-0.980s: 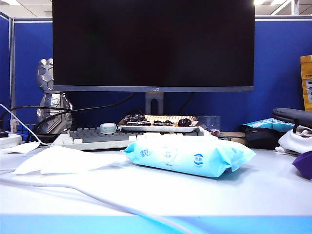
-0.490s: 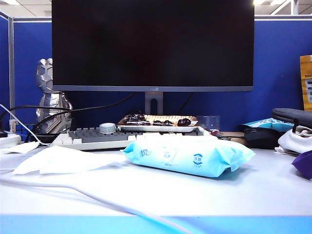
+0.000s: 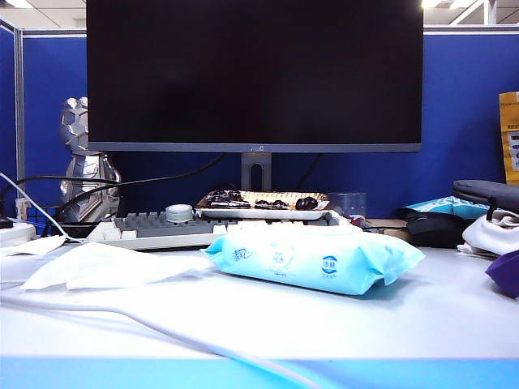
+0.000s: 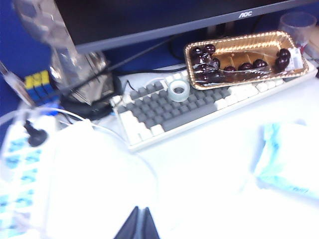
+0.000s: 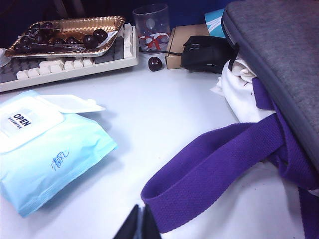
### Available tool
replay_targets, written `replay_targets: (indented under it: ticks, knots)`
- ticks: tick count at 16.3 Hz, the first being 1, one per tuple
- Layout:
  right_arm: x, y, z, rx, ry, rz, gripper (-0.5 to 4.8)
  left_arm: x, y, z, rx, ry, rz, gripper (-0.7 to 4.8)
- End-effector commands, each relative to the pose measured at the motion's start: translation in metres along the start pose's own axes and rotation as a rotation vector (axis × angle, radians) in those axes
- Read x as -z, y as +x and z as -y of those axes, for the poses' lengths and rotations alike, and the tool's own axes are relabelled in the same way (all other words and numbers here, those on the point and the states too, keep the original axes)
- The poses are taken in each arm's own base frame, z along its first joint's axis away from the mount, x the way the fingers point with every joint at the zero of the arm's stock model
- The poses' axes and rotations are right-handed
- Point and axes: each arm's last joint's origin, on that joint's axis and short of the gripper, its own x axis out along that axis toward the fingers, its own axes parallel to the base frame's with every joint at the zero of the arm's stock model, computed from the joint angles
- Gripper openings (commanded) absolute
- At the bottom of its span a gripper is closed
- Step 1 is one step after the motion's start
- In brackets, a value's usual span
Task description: Pull out a wet wipe from the sky blue wet wipes packet and place it on the table.
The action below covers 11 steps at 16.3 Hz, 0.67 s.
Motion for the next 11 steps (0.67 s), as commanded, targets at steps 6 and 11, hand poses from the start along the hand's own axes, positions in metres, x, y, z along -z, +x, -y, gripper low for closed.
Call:
replay_targets:
  ticks: [6,11]
  knots:
    - [-0.001,0.000,0.000,0.000,0.001,0.005,-0.04,0.077,-0.008,-0.011,-0.060,-0.162,0.146,-0.05]
    - [-0.001,0.000,0.000,0.000,0.001,0.005,-0.04,0.117,0.001,-0.005,-0.039,-0.242,0.166,-0.05]
